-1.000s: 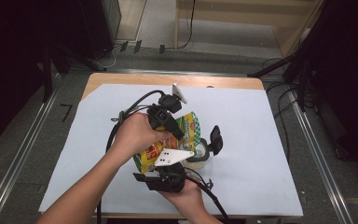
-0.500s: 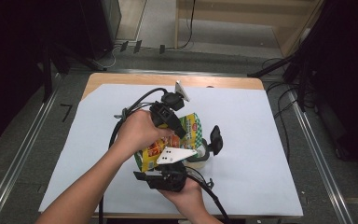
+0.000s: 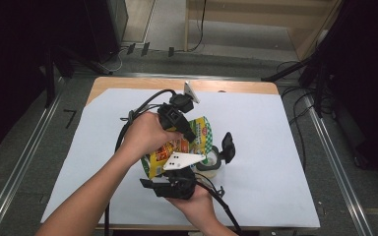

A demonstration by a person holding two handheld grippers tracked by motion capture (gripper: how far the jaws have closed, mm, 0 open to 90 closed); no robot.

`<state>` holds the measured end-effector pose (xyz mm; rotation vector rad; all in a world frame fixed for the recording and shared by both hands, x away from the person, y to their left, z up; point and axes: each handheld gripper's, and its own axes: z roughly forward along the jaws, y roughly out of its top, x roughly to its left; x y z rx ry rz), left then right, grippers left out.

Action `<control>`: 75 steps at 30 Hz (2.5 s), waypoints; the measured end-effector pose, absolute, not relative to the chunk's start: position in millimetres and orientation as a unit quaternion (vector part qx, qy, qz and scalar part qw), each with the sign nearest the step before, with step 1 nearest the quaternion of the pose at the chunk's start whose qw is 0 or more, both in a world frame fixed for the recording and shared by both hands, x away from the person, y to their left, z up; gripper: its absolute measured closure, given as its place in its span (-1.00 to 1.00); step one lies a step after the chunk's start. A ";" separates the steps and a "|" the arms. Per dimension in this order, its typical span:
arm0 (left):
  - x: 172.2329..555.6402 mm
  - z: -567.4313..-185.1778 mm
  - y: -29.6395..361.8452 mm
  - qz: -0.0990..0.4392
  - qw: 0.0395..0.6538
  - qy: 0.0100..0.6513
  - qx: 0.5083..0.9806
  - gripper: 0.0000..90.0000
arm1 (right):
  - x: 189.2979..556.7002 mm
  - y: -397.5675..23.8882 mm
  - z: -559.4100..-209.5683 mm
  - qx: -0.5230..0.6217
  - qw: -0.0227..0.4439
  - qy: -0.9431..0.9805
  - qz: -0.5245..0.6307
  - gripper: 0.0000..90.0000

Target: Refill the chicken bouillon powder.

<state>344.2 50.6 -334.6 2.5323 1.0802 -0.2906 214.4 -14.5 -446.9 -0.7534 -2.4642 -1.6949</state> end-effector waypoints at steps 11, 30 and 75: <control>347.9 -335.1 43.4 -0.093 0.166 0.384 0.903 0.92 | 218.9 -14.4 -447.4 -0.246 0.017 -0.803 -0.543 0.53; 359.4 -331.0 39.6 -0.114 0.170 0.394 0.896 0.93 | 221.5 -15.4 -442.0 -0.252 0.015 -0.797 -0.549 0.56; 349.4 -319.6 18.9 -0.089 0.168 0.382 0.904 0.91 | 219.2 -19.0 -442.6 -0.271 0.022 -0.775 -0.571 0.51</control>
